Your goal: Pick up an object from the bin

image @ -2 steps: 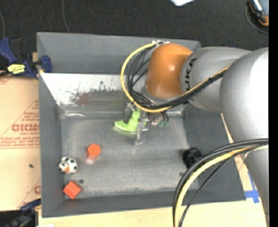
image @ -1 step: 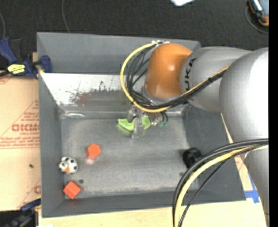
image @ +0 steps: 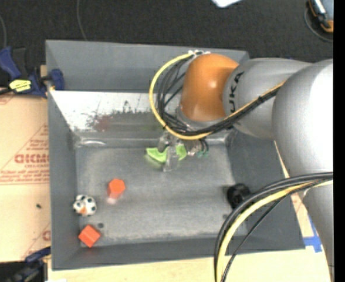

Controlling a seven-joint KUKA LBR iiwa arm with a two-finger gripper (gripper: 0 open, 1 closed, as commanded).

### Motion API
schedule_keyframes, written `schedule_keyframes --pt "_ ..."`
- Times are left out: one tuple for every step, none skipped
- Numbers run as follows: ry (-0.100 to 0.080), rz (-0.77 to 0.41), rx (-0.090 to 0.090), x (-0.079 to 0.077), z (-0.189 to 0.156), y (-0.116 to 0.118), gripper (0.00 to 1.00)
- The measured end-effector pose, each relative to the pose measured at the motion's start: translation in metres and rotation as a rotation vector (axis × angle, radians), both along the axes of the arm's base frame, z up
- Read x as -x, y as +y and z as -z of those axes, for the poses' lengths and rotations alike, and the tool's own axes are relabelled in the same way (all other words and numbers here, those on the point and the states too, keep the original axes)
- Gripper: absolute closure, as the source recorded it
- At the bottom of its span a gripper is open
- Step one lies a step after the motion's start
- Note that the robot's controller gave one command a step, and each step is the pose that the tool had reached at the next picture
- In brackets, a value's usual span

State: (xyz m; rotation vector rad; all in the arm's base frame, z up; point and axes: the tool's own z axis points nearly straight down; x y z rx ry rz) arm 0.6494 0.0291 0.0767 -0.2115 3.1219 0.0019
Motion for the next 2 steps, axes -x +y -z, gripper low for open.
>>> schedule_keyframes --pt "-0.001 -0.012 0.001 0.002 -0.077 0.002 1.0" --pt "-0.008 -0.027 0.001 0.003 -0.107 0.0 1.0"
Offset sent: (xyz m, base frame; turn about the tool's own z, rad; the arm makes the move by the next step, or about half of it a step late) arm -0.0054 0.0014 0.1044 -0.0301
